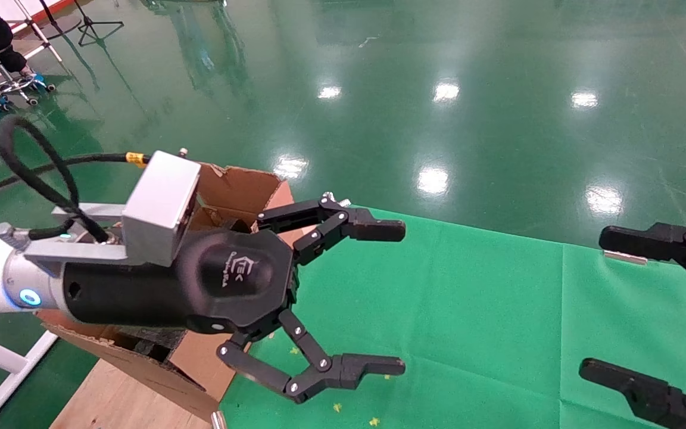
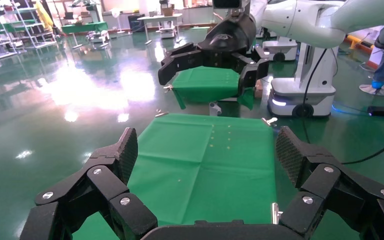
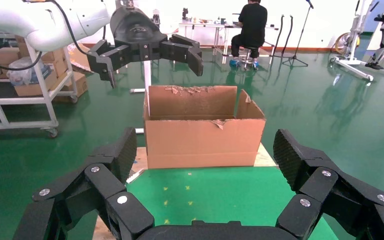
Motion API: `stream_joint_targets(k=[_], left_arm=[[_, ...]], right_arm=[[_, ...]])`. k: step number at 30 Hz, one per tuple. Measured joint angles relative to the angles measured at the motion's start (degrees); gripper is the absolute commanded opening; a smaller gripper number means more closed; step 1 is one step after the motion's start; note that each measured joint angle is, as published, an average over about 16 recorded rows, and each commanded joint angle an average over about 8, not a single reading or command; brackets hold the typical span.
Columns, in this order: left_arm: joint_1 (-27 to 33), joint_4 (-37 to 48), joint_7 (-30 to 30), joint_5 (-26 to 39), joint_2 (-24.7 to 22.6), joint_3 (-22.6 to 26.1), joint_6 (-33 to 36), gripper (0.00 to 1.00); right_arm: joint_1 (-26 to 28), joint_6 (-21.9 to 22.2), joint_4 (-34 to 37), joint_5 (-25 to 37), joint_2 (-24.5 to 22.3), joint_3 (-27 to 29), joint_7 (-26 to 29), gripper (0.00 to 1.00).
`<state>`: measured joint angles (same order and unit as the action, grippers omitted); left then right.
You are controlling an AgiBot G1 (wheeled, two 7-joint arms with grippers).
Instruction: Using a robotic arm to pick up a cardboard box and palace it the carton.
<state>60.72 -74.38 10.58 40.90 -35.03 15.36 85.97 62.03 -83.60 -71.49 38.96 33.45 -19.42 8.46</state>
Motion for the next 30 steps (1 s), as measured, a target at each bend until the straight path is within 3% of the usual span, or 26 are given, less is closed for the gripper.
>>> stream_joint_targets(k=[30], left_arm=[[0.87,0.86,0.19,0.99,0.02,0.69,-0.29,1.00]], right_arm=[[0.00,0.01,0.01,0.00,0.00,0.00,0.00,1.00]])
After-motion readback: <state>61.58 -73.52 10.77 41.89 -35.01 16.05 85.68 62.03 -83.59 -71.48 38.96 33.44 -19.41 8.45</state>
